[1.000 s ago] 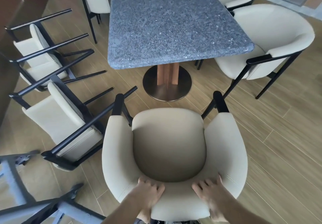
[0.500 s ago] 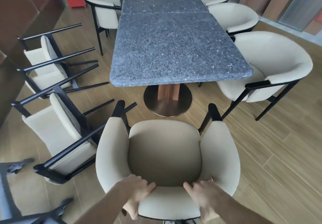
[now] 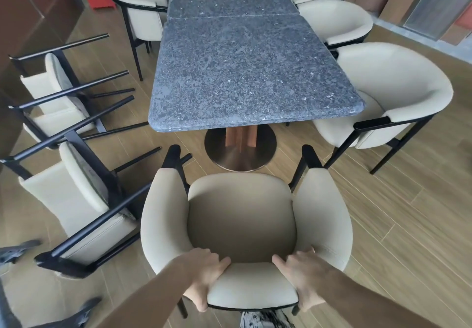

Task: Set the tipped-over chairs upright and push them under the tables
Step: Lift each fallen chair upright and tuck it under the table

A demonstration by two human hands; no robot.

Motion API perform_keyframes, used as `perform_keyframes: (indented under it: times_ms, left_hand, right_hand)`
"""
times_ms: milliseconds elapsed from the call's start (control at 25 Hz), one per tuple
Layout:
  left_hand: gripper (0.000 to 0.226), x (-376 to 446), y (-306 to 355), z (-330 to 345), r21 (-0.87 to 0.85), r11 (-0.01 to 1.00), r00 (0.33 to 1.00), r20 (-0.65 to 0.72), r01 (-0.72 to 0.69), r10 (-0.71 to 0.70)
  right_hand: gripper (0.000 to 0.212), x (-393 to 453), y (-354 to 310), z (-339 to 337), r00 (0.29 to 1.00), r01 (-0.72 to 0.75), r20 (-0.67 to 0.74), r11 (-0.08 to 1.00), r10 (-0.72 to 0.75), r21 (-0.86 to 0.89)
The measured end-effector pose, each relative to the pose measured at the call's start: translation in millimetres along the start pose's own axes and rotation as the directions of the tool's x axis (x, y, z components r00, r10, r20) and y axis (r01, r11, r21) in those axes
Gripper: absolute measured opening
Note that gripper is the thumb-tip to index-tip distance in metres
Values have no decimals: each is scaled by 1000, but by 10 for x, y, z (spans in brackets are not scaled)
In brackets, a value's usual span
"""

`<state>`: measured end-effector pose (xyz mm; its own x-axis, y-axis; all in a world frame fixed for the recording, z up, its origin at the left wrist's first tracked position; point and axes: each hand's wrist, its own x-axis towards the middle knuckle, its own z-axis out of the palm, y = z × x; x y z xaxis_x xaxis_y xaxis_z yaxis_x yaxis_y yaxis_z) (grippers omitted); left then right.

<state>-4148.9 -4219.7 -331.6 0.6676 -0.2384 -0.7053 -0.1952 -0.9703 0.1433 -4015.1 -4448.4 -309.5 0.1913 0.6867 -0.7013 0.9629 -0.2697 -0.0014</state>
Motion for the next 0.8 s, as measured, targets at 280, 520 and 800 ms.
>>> perform_keyframes:
  times_ms: [280,520,800]
  left_hand:
    - [75,255,26,-271,-15,1000,1000,1,-10,10]
    - [74,549,-25,-527,-7,1000,1000,-6,-22,22]
    - [75,834,-233,-742,14,999,999,-3,33,-33]
  right_hand:
    - [82,21,302,11,999,-35,8,999,35,-17]
    - [76,116,672,13,998,-55,5,998,55,-20]
    - [71,361,960,-50,998,-61,-4,997,61,-55]
